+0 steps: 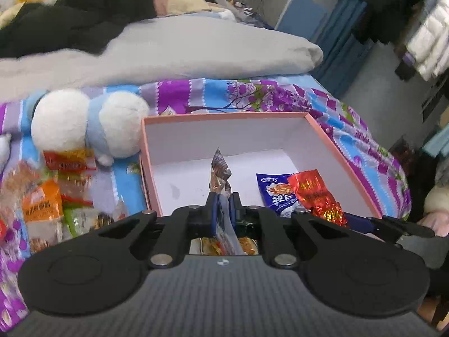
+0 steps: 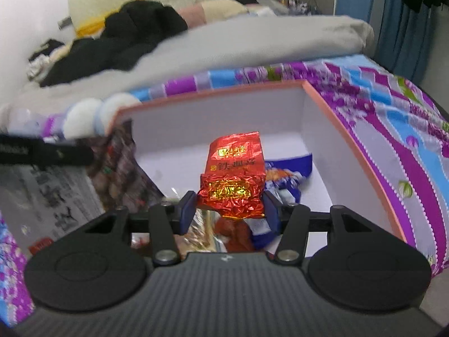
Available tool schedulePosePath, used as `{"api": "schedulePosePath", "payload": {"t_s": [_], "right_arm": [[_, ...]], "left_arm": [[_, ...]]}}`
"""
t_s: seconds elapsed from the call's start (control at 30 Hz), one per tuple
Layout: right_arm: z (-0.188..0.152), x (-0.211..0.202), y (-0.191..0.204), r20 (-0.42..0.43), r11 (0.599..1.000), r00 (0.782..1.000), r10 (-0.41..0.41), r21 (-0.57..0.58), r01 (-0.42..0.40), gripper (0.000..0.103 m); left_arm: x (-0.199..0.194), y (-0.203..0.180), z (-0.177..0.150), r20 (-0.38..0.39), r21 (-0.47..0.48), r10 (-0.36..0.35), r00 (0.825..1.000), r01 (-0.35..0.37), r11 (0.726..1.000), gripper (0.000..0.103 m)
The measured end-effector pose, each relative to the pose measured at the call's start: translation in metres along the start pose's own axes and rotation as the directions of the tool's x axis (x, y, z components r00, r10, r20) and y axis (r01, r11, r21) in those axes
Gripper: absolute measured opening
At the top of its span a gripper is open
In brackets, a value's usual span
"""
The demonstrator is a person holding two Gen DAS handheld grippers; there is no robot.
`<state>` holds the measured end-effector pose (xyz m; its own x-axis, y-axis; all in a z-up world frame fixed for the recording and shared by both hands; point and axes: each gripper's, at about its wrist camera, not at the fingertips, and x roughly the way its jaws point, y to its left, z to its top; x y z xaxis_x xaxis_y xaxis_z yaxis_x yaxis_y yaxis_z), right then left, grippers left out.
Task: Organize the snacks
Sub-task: 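Open the left tool dropping the clear bag while the right tool releases the tea packet into the box, then withdraw both tools from the pink box back toward the snack pile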
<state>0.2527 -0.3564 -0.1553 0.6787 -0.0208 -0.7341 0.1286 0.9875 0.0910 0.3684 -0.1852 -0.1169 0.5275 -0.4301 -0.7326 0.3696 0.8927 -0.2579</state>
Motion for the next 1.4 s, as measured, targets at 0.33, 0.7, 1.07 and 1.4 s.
{"api": "schedulePosePath", "payload": {"t_s": [0.33, 0.7, 1.07, 1.4], "right_arm": [[-0.001, -0.001, -0.004, -0.016, 1.000, 1.000, -0.002, -0.018, 0.002, 0.063], [-0.004, -0.037, 0.009, 0.088, 0.999, 0.995, 0.044, -0.007, -0.043, 0.063], [-0.006, -0.079, 0.037, 0.209, 0.994, 0.971, 0.113, -0.023, -0.110, 0.063], [-0.024, -0.112, 0.074, 0.298, 0.979, 0.933, 0.203, -0.057, -0.194, 0.064]], "left_arm": [[-0.008, -0.008, -0.001, 0.038, 0.031, 0.025, 0.999, -0.026, 0.999, 0.057], [-0.063, -0.010, -0.015, 0.124, 0.081, -0.011, 0.992, 0.001, 0.997, 0.057], [-0.128, 0.008, -0.029, 0.244, 0.069, -0.012, 0.970, -0.005, 0.998, 0.057], [-0.194, 0.039, -0.056, 0.343, 0.057, 0.034, 0.939, -0.057, 0.997, 0.057]]}}
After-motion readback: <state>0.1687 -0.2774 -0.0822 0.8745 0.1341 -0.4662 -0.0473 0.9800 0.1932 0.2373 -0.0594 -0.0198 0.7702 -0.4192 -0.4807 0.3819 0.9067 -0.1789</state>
